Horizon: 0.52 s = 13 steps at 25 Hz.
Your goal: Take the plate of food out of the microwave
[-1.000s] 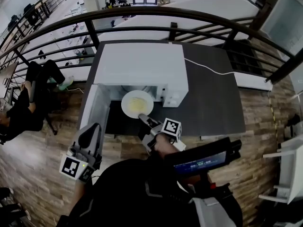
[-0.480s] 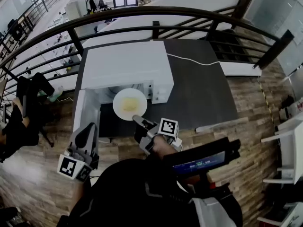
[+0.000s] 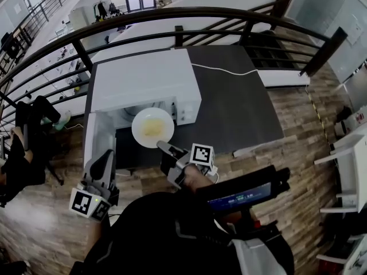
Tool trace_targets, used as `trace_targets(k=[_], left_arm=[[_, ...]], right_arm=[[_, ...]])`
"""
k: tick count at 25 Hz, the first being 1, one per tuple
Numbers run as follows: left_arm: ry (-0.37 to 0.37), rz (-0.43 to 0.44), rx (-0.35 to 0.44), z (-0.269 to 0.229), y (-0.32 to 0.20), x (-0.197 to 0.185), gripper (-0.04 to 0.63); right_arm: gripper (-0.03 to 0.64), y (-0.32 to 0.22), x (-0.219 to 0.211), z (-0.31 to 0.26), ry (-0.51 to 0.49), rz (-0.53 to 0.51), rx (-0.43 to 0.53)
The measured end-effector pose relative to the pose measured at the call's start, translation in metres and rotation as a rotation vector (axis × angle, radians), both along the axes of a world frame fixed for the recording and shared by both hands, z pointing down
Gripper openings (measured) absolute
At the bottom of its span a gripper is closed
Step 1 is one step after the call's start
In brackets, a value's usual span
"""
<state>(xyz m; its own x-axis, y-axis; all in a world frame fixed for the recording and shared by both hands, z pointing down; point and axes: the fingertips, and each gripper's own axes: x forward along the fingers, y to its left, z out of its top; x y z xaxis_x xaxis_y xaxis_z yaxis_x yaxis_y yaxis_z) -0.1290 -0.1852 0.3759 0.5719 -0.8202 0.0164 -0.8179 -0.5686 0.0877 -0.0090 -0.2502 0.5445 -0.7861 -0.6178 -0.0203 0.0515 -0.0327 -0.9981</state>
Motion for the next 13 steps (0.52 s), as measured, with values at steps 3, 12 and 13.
trace_targets(k=[3,12,13], left_arm=[[-0.003,0.004,-0.005,0.003,0.001,0.003,0.003],[0.088,0.047,0.036,-0.015,0.000,0.018,0.003],[0.109,0.057,0.047,-0.020,0.001,0.022,0.003]], right_arm=[[0.015,0.003,0.003,-0.001,-0.003,-0.002,0.000],[0.015,0.004,0.009,-0.003,0.004,0.002,0.008],[0.014,0.005,0.010,-0.002,0.006,0.002,0.007]])
